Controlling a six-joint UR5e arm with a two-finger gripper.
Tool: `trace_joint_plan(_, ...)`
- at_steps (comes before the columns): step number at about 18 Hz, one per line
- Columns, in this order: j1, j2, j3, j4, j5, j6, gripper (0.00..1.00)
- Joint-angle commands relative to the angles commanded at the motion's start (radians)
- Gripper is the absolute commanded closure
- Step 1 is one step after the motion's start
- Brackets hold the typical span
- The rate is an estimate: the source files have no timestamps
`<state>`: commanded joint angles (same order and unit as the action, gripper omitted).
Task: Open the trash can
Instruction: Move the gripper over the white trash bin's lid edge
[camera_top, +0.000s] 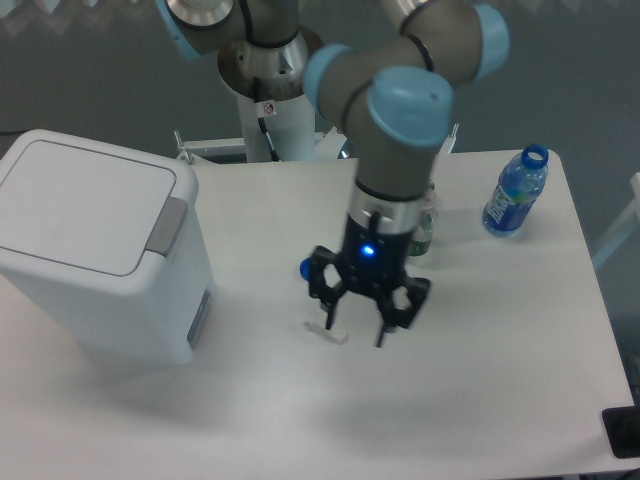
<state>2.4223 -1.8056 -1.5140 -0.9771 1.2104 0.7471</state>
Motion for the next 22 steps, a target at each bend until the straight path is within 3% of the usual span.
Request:
trace_joint_plan(4, -0.06, 0.054, -0.029, -0.009, -0.034, -0.054, 1.0)
trace_joint_plan(9, -0.065, 0.11, -0.048, -0.015, -0.089, -0.094, 1.0)
trace_joint_plan(13, -0.065, 0.158, -0.067, -0.08, -0.12, -0.08, 1.0)
trace_joint_plan(18, -0.088, 0.233, -0.153, -0.086, -0.12, -0.075, 1.0)
trace_joint_plan(22, -0.114, 0.253, -0.172, -0.103, -0.121, -0.077, 1.0)
